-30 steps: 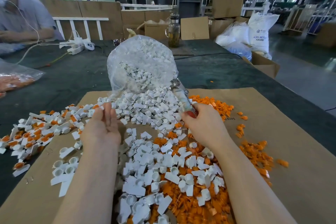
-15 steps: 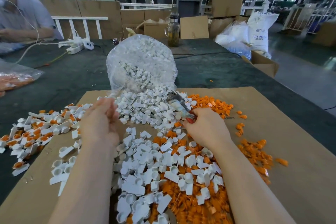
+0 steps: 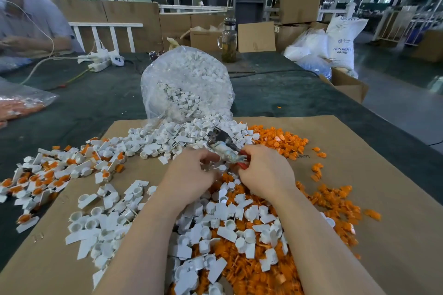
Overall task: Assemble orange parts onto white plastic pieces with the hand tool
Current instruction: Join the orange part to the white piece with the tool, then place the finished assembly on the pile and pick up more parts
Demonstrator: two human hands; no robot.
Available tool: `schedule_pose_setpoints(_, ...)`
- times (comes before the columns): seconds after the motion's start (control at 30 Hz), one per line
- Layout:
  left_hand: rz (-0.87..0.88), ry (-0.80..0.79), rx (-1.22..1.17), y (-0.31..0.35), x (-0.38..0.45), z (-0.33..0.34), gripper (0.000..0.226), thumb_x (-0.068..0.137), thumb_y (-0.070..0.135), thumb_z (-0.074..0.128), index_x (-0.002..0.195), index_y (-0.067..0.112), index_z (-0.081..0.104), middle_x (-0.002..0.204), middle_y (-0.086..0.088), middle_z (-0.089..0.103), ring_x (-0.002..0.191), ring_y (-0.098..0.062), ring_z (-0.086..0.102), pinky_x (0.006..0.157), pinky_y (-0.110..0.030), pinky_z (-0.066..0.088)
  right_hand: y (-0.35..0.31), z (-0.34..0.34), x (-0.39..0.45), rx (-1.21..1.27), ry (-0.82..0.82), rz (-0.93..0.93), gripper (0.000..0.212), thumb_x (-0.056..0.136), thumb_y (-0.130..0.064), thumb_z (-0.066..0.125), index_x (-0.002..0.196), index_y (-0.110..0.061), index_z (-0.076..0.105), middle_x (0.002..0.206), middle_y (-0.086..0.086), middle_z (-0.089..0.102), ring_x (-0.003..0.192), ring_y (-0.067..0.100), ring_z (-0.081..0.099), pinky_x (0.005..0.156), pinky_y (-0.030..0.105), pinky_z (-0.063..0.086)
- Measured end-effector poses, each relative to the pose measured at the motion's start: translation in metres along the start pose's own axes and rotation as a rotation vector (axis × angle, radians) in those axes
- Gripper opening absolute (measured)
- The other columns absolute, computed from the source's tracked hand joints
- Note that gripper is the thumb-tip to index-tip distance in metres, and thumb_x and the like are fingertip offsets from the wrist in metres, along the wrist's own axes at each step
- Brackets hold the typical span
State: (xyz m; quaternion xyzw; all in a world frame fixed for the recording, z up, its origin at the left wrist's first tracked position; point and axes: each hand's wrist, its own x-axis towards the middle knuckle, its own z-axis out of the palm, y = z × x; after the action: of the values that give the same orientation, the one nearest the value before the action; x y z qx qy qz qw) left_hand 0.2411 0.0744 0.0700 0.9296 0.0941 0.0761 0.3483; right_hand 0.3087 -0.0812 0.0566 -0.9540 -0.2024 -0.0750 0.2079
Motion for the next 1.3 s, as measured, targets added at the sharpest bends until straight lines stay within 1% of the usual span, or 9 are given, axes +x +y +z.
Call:
schedule_pose_setpoints(0.13, 0.021, 0.024, 0.14, 0.002, 0.002, 0.006, 0.034, 0.09, 0.023, 0.063, 0.122, 0.034, 0.067, 0.104, 0.007, 0.047, 0.09, -0.01, 0.049, 0.076, -0.021, 0.037, -0.001, 0.001, 0.001, -0.007, -0.003, 0.01, 0.014, 0.088, -0.035, 0.057, 0.076, -0.028, 0.054, 0.075, -0.009, 0.055, 0.068, 0.011, 0.056, 0.055, 0.031, 0.053)
schedule_pose_setpoints(0.27, -0.017, 0.046, 0.114, -0.001, 0.003, 0.007, 0.031, 0.086, 0.019, 0.07, 0.113, 0.033, 0.069, 0.107, 0.009, 0.064, 0.091, -0.008, 0.057, 0.068, -0.016, 0.039, 0.0, 0.003, 0.002, -0.022, -0.017, 0.029, 0.013, 0.089, -0.039, 0.057, 0.086, -0.027, 0.059, 0.076, -0.009, 0.058, 0.069, 0.011, 0.058, 0.06, 0.035, 0.057)
schedule_pose_setpoints(0.37, -0.059, 0.064, 0.094, -0.003, 0.004, 0.007, 0.027, 0.084, 0.026, 0.074, 0.11, 0.031, 0.069, 0.102, 0.012, 0.065, 0.091, -0.007, 0.058, 0.067, -0.016, 0.039, 0.0, 0.002, 0.002, -0.003, -0.021, 0.042, 0.018, 0.091, -0.043, 0.056, 0.088, -0.025, 0.058, 0.078, -0.008, 0.058, 0.072, 0.013, 0.059, 0.063, 0.036, 0.057)
schedule_pose_setpoints(0.6, -0.032, 0.092, 0.14, -0.001, 0.002, 0.006, 0.015, 0.092, 0.039, 0.065, 0.097, 0.027, 0.072, 0.087, 0.01, 0.068, 0.074, -0.009, 0.063, 0.065, -0.024, 0.049, -0.002, -0.006, 0.002, 0.138, 0.097, 0.078, 0.032, 0.093, -0.042, 0.055, 0.068, -0.029, 0.041, 0.067, -0.01, 0.05, 0.059, 0.005, 0.047, 0.048, 0.023, 0.031)
schedule_pose_setpoints(0.77, -0.03, 0.143, 0.081, -0.003, 0.002, 0.004, 0.003, 0.091, 0.031, 0.067, 0.09, 0.029, 0.066, 0.09, 0.012, 0.065, 0.08, -0.004, 0.06, 0.061, -0.019, 0.042, -0.001, -0.01, 0.001, 0.288, 0.101, 0.094, 0.02, 0.091, -0.035, 0.058, 0.074, -0.025, 0.05, 0.07, -0.008, 0.054, 0.061, 0.007, 0.05, 0.051, 0.022, 0.032)
schedule_pose_setpoints(0.93, 0.097, 0.078, 0.128, -0.002, 0.001, 0.006, 0.029, 0.085, 0.018, 0.07, 0.107, 0.037, 0.065, 0.104, 0.007, 0.054, 0.086, -0.007, 0.053, 0.07, -0.021, 0.043, -0.002, -0.011, 0.001, 0.303, 0.15, 0.097, 0.025, 0.092, -0.037, 0.056, 0.072, -0.031, 0.042, 0.068, -0.011, 0.05, 0.059, 0.005, 0.047, 0.05, 0.02, 0.029)
schedule_pose_setpoints(1.1, 0.21, -0.009, 0.141, 0.001, -0.001, 0.009, 0.025, 0.097, 0.031, 0.059, 0.118, 0.043, 0.067, 0.101, 0.006, 0.053, 0.086, -0.005, 0.053, 0.072, -0.014, 0.041, -0.002, -0.011, 0.001, 0.307, 0.18, 0.076, 0.015, 0.094, -0.038, 0.056, 0.085, -0.025, 0.053, 0.068, -0.013, 0.051, 0.059, 0.004, 0.048, 0.048, 0.018, 0.028)
schedule_pose_setpoints(1.2, 0.166, 0.006, 0.139, 0.003, 0.0, 0.008, 0.029, 0.095, 0.024, 0.061, 0.119, 0.039, 0.066, 0.101, 0.012, 0.057, 0.082, 0.001, 0.052, 0.063, -0.002, 0.033, -0.002, -0.011, 0.001, 0.314, 0.185, 0.06, 0.016, 0.094, -0.037, 0.055, 0.095, -0.021, 0.059, 0.073, -0.014, 0.053, 0.064, 0.002, 0.05, 0.051, 0.019, 0.03)
schedule_pose_setpoints(1.3, 0.062, 0.01, 0.051, 0.004, 0.002, 0.009, 0.028, 0.092, 0.022, 0.066, 0.113, 0.04, 0.068, 0.093, 0.019, 0.06, 0.088, -0.003, 0.06, 0.064, -0.004, 0.038, -0.003, -0.012, 0.001, 0.332, 0.179, 0.044, 0.019, 0.094, -0.036, 0.058, 0.104, -0.02, 0.061, 0.078, -0.016, 0.053, 0.067, 0.0, 0.05, 0.053, 0.017, 0.031)
